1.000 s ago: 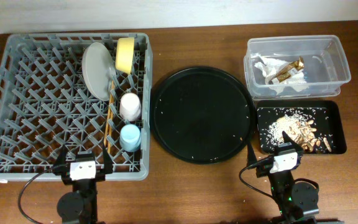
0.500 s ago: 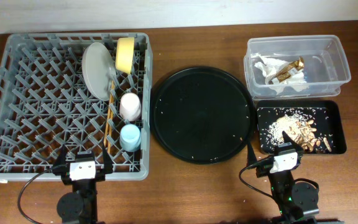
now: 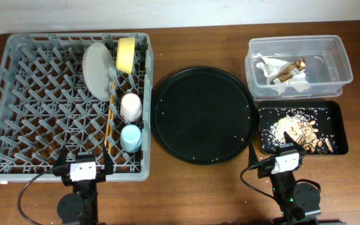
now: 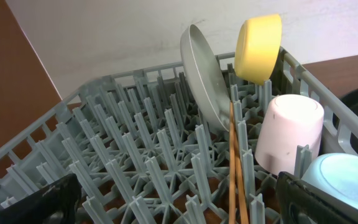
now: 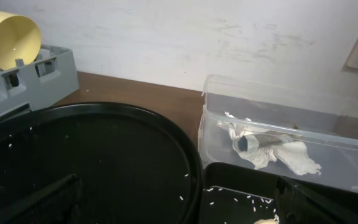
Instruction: Sort waste into correct bins and load items into the dishwasher rack
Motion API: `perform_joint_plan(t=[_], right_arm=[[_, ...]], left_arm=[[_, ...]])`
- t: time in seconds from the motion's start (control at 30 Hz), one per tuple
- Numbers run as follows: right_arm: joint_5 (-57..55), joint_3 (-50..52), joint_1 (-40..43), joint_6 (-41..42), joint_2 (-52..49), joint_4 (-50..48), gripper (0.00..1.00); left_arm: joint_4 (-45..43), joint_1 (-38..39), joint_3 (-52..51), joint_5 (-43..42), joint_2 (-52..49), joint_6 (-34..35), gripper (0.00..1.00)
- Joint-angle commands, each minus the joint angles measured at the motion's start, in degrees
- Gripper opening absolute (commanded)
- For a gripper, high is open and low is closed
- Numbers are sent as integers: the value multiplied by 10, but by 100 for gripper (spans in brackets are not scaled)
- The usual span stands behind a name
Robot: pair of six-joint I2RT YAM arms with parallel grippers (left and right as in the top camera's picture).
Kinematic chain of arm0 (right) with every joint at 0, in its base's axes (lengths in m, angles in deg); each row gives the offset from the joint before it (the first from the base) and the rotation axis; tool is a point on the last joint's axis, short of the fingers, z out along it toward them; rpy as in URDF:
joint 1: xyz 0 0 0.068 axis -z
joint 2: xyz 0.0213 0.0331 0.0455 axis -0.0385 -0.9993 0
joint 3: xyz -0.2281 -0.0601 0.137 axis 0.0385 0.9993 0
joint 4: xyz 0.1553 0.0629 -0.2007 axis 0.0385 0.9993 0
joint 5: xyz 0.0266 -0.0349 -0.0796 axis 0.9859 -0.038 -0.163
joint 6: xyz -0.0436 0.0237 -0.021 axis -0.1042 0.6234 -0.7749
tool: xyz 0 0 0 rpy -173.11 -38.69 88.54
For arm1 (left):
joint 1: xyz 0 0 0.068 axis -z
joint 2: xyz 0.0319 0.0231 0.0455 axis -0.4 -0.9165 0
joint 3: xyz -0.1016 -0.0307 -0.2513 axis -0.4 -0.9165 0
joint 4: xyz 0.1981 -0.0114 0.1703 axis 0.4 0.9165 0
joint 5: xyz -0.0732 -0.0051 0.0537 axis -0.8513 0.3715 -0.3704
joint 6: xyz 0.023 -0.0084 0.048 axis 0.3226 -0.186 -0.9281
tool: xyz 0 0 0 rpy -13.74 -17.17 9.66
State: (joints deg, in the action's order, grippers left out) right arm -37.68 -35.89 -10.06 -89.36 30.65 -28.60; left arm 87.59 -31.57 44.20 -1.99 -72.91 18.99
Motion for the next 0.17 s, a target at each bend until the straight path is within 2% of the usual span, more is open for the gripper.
perform_joint_plan(t=[0.0, 0.13], right_arm=[[1, 3, 4, 6, 4, 2, 98], [1, 3, 4, 6, 4, 2, 99]], left_arm=[[2, 1, -2, -6, 4, 5, 99], [2, 1, -2, -6, 4, 5, 99]])
